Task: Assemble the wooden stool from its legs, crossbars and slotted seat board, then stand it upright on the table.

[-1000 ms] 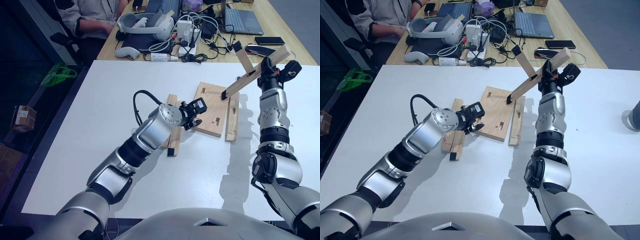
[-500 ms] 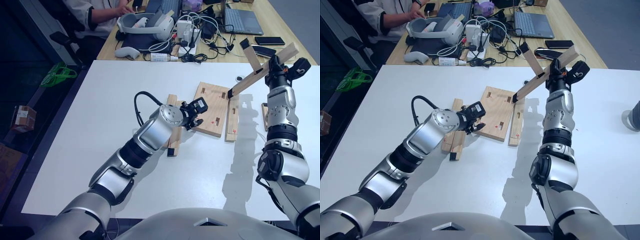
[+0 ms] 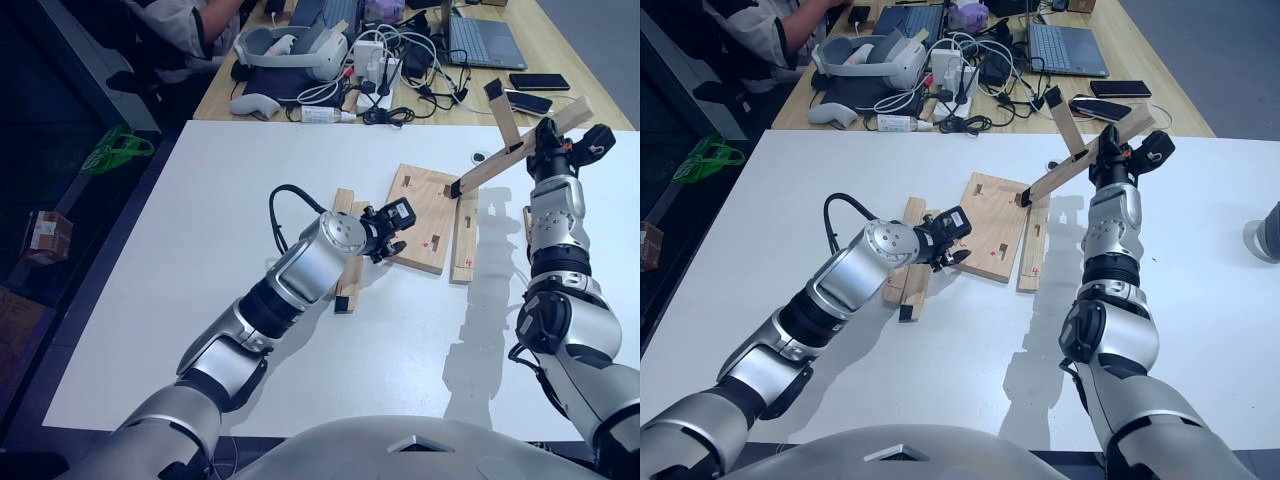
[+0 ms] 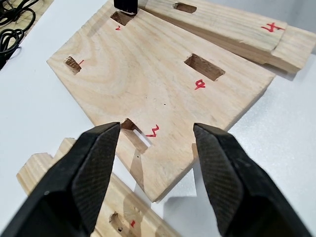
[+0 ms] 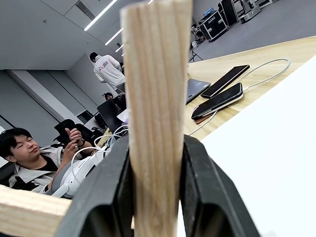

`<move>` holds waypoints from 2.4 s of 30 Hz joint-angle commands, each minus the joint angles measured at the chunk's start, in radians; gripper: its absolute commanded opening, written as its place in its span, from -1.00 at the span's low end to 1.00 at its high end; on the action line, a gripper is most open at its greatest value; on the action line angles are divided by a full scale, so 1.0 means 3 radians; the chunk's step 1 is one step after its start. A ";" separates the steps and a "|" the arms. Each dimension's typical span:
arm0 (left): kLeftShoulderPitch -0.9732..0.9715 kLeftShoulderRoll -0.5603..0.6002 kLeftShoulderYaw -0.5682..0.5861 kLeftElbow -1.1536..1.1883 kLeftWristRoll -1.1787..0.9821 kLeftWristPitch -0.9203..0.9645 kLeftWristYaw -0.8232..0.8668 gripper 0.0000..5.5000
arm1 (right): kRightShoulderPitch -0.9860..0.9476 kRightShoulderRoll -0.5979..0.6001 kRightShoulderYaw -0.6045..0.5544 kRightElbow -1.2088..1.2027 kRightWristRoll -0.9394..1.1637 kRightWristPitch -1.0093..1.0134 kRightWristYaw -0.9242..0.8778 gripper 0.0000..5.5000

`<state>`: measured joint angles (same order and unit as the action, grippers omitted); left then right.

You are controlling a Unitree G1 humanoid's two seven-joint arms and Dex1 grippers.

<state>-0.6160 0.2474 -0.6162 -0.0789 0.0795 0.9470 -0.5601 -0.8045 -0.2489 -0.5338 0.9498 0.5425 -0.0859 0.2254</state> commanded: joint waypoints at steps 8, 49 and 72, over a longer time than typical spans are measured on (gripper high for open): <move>-0.0058 0.0068 -0.0072 -0.0040 0.0057 -0.0005 -0.0068 0.00 | -0.0146 -0.0034 -0.0308 0.0304 0.0261 0.0001 0.0081 -0.63; -0.0099 0.0051 -0.0130 0.0012 0.0174 -0.0118 -0.0126 0.00 | -0.0222 0.0033 0.0487 0.0734 -0.0666 -0.0271 -0.0378 -0.63; -0.0308 0.0219 -0.0062 0.0203 0.0266 -0.0360 -0.0369 0.00 | -0.0768 0.0410 0.1036 0.1246 -0.1564 0.0028 -0.1559 -0.63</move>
<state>-0.6888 0.3121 -0.6461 -0.0221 0.1464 0.8422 -0.6657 -1.0775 -0.1478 -0.2739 1.2997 0.1292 -0.0950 -0.2673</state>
